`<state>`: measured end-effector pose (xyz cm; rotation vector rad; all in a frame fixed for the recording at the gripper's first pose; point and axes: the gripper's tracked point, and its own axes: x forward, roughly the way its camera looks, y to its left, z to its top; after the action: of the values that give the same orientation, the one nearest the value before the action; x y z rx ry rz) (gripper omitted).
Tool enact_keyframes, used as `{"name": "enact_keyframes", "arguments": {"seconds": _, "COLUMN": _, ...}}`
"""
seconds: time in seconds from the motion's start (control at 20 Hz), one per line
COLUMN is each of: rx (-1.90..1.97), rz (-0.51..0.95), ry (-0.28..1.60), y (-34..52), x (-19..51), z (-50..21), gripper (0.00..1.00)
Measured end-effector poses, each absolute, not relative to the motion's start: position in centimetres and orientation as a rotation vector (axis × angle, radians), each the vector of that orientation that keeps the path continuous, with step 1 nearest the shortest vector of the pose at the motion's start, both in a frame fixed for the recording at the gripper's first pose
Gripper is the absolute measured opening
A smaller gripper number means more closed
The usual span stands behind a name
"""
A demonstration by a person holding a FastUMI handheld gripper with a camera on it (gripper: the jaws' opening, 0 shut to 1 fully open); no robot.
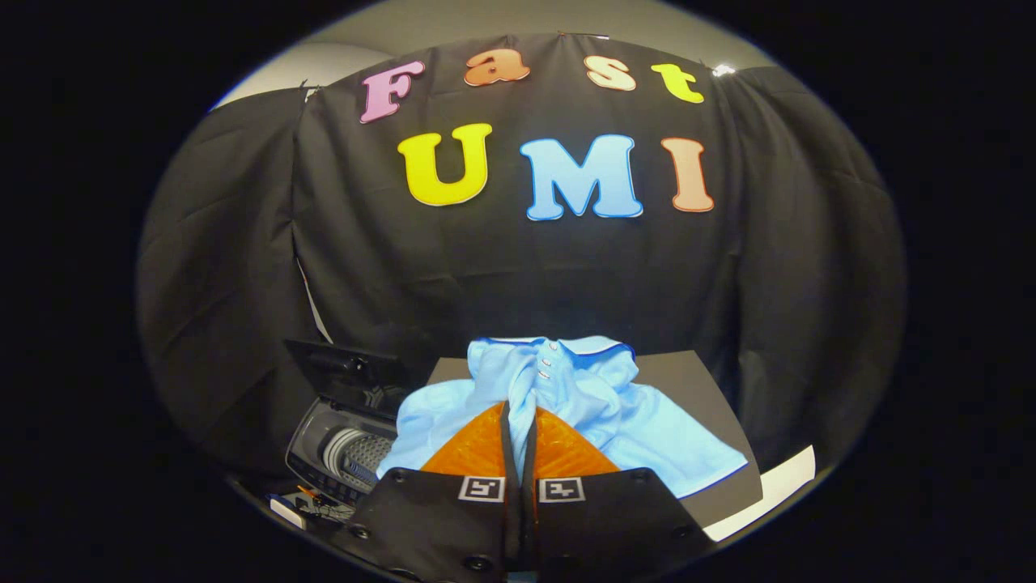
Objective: Put the clothes into the washing machine and then close the washing machine lid.
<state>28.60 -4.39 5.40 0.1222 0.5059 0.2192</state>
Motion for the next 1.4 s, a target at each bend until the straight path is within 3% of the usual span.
{"name": "enact_keyframes", "arguments": {"seconds": 0.75, "rx": 0.127, "rz": 0.363, "ry": 0.314, "y": 1.2, "x": 29.0, "z": 15.5, "gripper": 0.01}}
{"name": "enact_keyframes", "arguments": {"seconds": 1.4, "rx": 0.136, "rz": 0.583, "ry": 0.283, "y": 15.6, "x": 27.6, "z": 18.7, "gripper": 0.02}}
